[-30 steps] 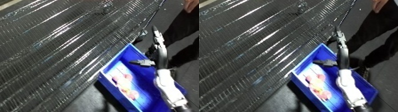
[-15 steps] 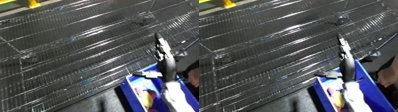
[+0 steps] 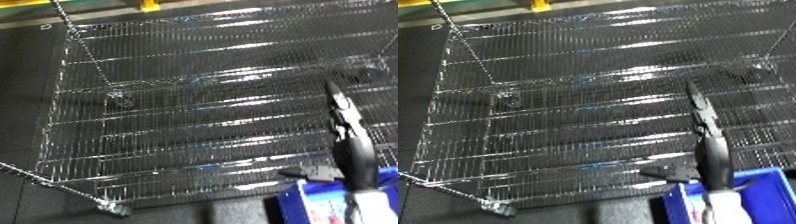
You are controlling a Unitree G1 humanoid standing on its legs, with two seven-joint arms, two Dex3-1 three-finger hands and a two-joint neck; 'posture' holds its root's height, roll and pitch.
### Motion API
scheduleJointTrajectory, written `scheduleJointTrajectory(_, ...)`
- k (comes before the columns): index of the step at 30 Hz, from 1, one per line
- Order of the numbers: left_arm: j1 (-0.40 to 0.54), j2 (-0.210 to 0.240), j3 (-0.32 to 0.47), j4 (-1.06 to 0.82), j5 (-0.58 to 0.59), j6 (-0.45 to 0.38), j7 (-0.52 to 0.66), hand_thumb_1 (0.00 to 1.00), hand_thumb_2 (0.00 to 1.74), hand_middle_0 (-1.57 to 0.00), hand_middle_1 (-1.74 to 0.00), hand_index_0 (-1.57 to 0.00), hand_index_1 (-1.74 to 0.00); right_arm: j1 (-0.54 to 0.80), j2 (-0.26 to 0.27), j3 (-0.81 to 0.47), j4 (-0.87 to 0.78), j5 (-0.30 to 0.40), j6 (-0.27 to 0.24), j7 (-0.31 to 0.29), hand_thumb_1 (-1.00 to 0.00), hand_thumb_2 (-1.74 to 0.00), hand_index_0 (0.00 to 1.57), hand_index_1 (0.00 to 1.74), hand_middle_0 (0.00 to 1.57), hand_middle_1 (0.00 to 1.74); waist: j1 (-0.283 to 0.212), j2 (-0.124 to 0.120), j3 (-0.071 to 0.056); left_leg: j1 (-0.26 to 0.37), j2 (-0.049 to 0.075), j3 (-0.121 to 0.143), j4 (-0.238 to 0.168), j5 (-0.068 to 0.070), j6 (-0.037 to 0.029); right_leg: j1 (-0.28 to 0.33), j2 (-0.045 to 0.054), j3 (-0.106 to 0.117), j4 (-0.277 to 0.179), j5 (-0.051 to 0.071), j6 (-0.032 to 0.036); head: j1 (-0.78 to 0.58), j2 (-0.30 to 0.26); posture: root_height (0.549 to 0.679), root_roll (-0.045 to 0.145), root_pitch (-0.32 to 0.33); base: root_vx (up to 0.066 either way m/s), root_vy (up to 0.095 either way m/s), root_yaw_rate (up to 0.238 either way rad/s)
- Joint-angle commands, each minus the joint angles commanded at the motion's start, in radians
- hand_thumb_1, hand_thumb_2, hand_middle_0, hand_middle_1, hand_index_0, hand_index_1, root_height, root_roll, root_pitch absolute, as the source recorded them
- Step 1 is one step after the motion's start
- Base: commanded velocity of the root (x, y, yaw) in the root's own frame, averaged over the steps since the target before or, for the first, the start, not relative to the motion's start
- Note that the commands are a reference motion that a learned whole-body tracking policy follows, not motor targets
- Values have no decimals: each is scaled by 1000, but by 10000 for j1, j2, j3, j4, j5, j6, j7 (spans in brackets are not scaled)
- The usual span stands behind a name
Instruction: Pick up the object and place it into the box
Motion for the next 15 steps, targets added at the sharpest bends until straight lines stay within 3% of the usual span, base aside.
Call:
scheduleJointTrajectory(7,54,-2,118,-74,72,20,10,1000,1740,-1570,-1740,-1570,-1740,-123,56,61,-33,-231,-5,-11,0,0,0,0,0,0,228,-78,89,-91,-24,-89,100,-49,41,-12,-5,-47,49,-27,3,-125,646,633,52,-182,16,9,23)
scheduleJointTrajectory(15,68,26,102,-176,188,22,-11,1000,1740,-1570,-1740,-1570,-1740,-437,-45,384,38,-660,88,45,0,0,0,0,0,0,365,-78,129,-137,-42,-128,203,-109,63,-70,6,-50,122,-35,14,24,465,632,50,-182,7,10,-4)
